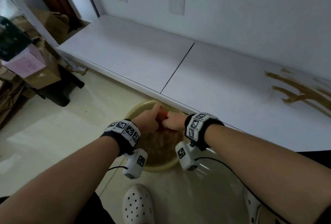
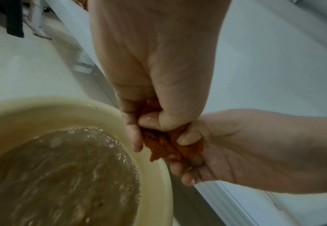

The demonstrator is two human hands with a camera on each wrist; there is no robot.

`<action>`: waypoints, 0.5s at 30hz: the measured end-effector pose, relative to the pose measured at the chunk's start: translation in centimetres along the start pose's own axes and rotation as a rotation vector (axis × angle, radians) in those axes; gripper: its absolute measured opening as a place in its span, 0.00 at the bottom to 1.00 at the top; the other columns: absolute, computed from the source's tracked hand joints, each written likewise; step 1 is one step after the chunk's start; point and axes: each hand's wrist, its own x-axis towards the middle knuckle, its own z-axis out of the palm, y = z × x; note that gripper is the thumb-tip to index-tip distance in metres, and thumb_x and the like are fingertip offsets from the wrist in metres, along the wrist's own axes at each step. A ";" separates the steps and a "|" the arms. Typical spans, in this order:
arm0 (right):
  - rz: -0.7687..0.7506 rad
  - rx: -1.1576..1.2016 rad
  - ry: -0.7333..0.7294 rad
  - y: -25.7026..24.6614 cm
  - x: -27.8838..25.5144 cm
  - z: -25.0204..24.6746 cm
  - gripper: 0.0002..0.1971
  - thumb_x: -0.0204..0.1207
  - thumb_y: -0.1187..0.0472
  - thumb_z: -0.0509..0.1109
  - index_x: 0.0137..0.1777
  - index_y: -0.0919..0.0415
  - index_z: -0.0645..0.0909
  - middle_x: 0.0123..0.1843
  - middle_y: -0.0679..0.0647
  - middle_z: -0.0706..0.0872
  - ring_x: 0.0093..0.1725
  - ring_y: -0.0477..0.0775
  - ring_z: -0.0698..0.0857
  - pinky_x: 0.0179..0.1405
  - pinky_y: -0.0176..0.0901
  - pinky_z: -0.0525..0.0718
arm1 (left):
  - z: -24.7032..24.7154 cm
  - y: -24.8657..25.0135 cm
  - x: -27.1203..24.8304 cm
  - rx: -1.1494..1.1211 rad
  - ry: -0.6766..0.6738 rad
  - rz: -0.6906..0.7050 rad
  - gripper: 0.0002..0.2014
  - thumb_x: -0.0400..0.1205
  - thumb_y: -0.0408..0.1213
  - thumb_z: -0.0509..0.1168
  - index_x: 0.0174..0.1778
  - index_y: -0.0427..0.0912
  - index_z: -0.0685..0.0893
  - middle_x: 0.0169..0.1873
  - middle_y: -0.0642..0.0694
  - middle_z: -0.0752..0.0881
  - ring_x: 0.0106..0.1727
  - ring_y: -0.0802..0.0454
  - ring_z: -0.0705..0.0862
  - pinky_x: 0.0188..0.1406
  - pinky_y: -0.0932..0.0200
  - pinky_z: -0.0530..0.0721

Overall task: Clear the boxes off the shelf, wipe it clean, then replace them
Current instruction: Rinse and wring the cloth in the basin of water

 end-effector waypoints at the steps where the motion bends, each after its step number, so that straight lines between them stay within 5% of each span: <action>1: 0.030 0.113 -0.001 0.3 0.2 0.0 0.09 0.77 0.64 0.60 0.45 0.66 0.81 0.37 0.60 0.83 0.33 0.57 0.81 0.37 0.44 0.82 | 0.0 -0.3 0.0 0.030 0.036 0.054 0.34 0.74 0.26 0.64 0.76 0.46 0.61 0.64 0.41 0.81 0.62 0.45 0.82 0.57 0.60 0.77; 5: 0.125 0.478 0.014 0.3 0.0 -0.2 0.08 0.76 0.73 0.59 0.39 0.65 0.76 0.42 0.62 0.84 0.51 0.65 0.85 0.61 0.55 0.83 | 0.4 -1.5 0.2 0.244 0.124 0.382 0.41 0.72 0.41 0.73 0.80 0.48 0.61 0.79 0.50 0.63 0.78 0.54 0.67 0.76 0.65 0.63; 7: 0.125 0.495 -0.070 -0.2 -0.3 -0.4 0.10 0.79 0.74 0.55 0.46 0.67 0.77 0.46 0.60 0.83 0.53 0.60 0.84 0.53 0.45 0.82 | 0.9 -2.2 0.4 0.309 0.114 0.466 0.43 0.71 0.46 0.74 0.80 0.45 0.61 0.81 0.47 0.61 0.79 0.52 0.65 0.79 0.58 0.66; 9: 0.161 0.460 -0.101 -0.7 -0.7 -0.1 0.13 0.79 0.74 0.50 0.44 0.70 0.77 0.43 0.61 0.82 0.42 0.56 0.82 0.40 0.41 0.78 | 1.2 -2.4 0.4 0.360 0.154 0.458 0.37 0.73 0.43 0.72 0.77 0.41 0.66 0.78 0.44 0.67 0.77 0.50 0.70 0.77 0.59 0.69; 12: 0.165 0.424 -0.055 -1.5 -0.7 0.5 0.13 0.77 0.72 0.49 0.36 0.69 0.73 0.31 0.60 0.77 0.23 0.51 0.76 0.19 0.35 0.74 | 0.9 -1.7 0.0 0.340 0.223 0.347 0.19 0.79 0.36 0.66 0.65 0.40 0.74 0.62 0.46 0.80 0.61 0.51 0.82 0.56 0.63 0.77; 15: 0.083 0.227 -0.017 -1.7 -0.5 1.0 0.15 0.82 0.65 0.51 0.34 0.64 0.71 0.27 0.57 0.72 0.16 0.48 0.72 0.17 0.33 0.68 | 0.5 -1.2 -0.2 0.356 0.193 0.225 0.11 0.80 0.35 0.63 0.57 0.40 0.74 0.51 0.45 0.85 0.50 0.47 0.85 0.46 0.57 0.81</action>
